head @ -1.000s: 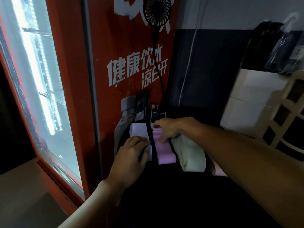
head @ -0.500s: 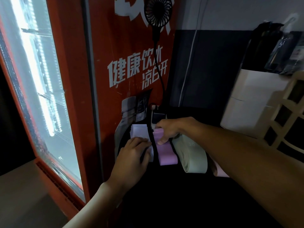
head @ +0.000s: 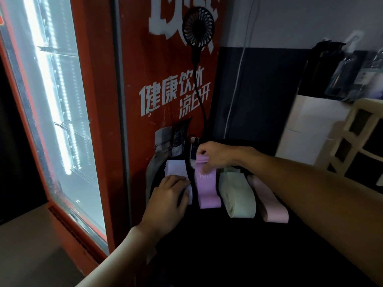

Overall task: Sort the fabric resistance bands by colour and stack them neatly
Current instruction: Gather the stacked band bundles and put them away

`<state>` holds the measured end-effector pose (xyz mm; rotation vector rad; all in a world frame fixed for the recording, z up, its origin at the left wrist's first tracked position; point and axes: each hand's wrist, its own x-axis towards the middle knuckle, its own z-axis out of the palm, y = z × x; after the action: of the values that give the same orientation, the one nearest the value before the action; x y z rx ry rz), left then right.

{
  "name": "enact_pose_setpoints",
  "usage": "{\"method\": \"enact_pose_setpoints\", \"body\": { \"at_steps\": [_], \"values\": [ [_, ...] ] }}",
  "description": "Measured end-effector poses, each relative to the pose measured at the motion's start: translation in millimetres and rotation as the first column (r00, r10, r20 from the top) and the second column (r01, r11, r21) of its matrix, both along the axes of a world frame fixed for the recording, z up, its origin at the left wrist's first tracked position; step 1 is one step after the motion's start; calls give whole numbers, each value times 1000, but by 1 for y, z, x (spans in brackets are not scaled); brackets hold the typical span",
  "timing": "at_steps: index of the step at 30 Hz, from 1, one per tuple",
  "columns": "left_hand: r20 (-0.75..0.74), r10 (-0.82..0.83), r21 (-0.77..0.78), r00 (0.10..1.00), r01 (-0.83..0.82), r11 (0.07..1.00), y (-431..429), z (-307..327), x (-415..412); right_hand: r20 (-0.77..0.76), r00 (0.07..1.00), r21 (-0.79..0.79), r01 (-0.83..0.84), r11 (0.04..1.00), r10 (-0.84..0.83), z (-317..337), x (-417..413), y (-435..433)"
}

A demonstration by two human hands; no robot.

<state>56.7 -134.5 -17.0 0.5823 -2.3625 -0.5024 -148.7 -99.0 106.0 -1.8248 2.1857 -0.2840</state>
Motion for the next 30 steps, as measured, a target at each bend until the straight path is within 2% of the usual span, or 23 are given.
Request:
{"method": "enact_pose_setpoints", "body": {
  "at_steps": [3,6,8,10,13,16,18,21,24,30],
  "values": [
    [-15,69,21,997,-69,997,9,9,5,77,997,-109,-3,994,11,25,16,35],
    [-128,130,80,983,-120,990,27,29,11,200,980,-206,22,978,20,45,32,77],
    [-205,21,231,978,28,973,47,50,10,251,968,-285,43,958,31,54,40,106],
    [-278,-102,403,955,213,890,70,67,5,278,960,-360,66,931,40,58,47,135],
    [-379,-200,425,903,363,829,99,79,-4,341,940,-441,128,888,34,58,53,181],
    [-404,-305,436,862,475,764,127,76,-10,391,920,-481,227,847,-24,41,49,231],
    [-346,-408,433,845,529,730,146,70,-16,445,892,-471,303,829,-73,22,45,267],
    [-120,-556,422,823,549,722,170,65,-34,520,842,-413,393,822,-142,-8,40,322],
    [90,-668,352,738,604,715,195,67,-58,550,801,-399,500,768,-236,-36,36,368],
    [377,-666,178,644,655,734,246,59,-94,511,750,-414,644,644,-421,-87,36,430]
  ]
}}
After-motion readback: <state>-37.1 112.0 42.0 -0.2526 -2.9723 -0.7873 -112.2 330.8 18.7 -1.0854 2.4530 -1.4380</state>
